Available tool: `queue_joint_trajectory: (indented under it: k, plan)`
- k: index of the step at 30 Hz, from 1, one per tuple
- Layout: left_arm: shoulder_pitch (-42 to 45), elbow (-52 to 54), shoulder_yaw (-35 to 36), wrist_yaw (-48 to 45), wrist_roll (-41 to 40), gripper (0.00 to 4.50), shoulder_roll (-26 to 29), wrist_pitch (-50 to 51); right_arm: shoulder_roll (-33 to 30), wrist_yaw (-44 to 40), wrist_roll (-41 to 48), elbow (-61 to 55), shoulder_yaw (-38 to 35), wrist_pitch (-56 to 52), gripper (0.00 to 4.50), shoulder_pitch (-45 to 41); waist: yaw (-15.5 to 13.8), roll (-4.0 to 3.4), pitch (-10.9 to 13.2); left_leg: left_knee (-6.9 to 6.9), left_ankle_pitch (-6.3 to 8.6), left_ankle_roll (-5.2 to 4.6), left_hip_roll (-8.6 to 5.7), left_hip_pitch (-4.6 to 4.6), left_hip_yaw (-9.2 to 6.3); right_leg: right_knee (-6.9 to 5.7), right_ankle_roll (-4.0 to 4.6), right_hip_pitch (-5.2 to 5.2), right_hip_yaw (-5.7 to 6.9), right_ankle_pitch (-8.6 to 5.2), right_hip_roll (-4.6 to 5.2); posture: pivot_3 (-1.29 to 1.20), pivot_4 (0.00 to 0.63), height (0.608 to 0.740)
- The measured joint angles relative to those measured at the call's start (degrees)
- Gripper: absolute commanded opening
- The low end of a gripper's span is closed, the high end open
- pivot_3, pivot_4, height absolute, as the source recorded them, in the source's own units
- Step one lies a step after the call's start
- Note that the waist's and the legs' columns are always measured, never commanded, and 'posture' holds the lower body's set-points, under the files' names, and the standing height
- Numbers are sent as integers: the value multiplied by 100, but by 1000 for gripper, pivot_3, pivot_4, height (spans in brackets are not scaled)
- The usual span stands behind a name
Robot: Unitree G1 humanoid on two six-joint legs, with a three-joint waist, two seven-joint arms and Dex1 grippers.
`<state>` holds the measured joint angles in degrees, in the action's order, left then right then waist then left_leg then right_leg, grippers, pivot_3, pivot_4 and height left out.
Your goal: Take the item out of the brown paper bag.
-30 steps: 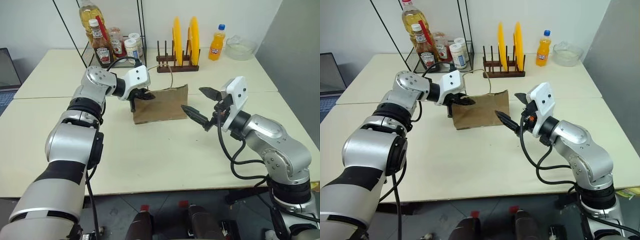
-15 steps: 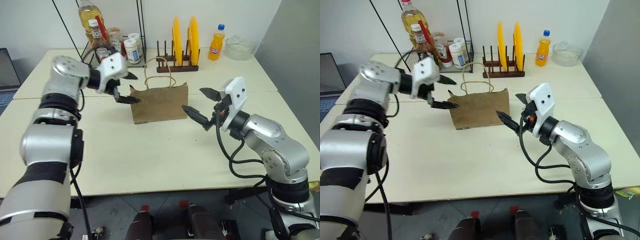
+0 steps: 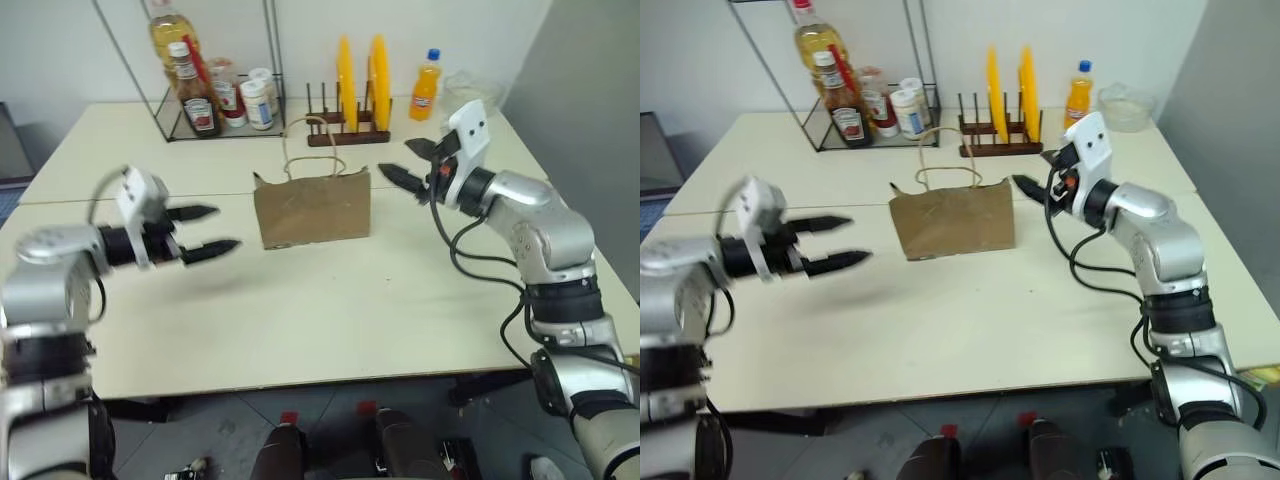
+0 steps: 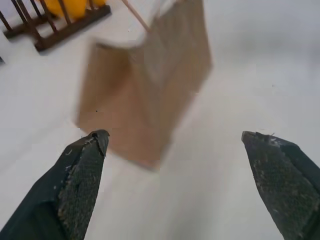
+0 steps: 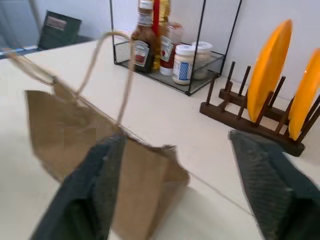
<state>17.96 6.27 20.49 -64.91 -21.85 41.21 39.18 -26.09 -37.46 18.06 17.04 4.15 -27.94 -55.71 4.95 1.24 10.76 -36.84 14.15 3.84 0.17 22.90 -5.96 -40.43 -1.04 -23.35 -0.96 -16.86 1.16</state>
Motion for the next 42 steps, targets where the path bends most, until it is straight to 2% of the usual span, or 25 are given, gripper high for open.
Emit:
queue_joint_trajectory:
  k: [6, 7, 13, 17, 21, 26, 33, 42]
  plan:
    - [-1218, 2113, 644, 1521, -969, 4500, -1010, 1053, 525, -192, -947, 3196, 285, 1716, 198, -1658, -109, 0, 0, -3, 0, 0, -7, -17, 14, -11, 1, 14, -1, 1, -1, 0, 150, 740]
    - [-1431, 2273, 642, 1701, -1067, 4500, -1161, 1128, 609, -148, -1087, 3653, 292, 1978, 47, -1876, -117, 0, 0, -4, 0, 1, -7, -16, 14, -9, 1, 13, -2, 1, -1, 0, 150, 740]
    - [-2114, 2979, 630, 2461, -1517, 4500, -1520, 1215, 1145, 127, -2072, 5286, 703, 3173, 47, -2515, -159, 0, -1, -5, 0, 2, -6, -12, 13, -8, 2, 13, -7, 1, -1, 0, 150, 740]
    - [-2466, 3192, 633, 2698, -1753, 4500, -1520, 1169, 1321, 147, -2542, 5659, 902, 3611, 47, -2515, -174, 0, 0, -5, 0, 2, -8, -11, 11, -8, 3, 12, -5, 1, 0, 0, 150, 740]
    - [-2629, 3265, 643, 2922, -1888, 4500, -1581, 983, 1308, -290, -2631, 5680, 896, 3938, 47, -2498, -175, 0, 0, -4, 0, 2, -9, -13, 12, -7, 3, 12, -3, 1, -1, 0, 150, 740]
    - [-2627, 3276, 704, 3076, -2234, 4500, -1528, 804, 1173, -1397, -2587, 5287, 887, 4147, 47, -2066, -175, 0, 0, -5, 0, 2, -8, -13, 13, -5, 3, 14, -3, 1, -1, 0, 150, 740]
    - [-2691, 3135, 717, 3050, -2426, 4500, -1127, 672, 851, -2395, -2346, 3590, 845, 3654, 47, -1161, -186, -1, -1, -3, 1, 2, -4, -16, 14, -5, 3, 15, -2, 1, -1, 0, 150, 740]
    - [-2837, 2926, 776, 2905, -2699, 4500, -635, 667, 17, -3514, -1673, -381, 1077, 1332, 47, 587, -241, -2, 0, -2, 1, 2, -1, -12, 5, 5, 2, 16, -1, 1, 1, 0, 150, 740]
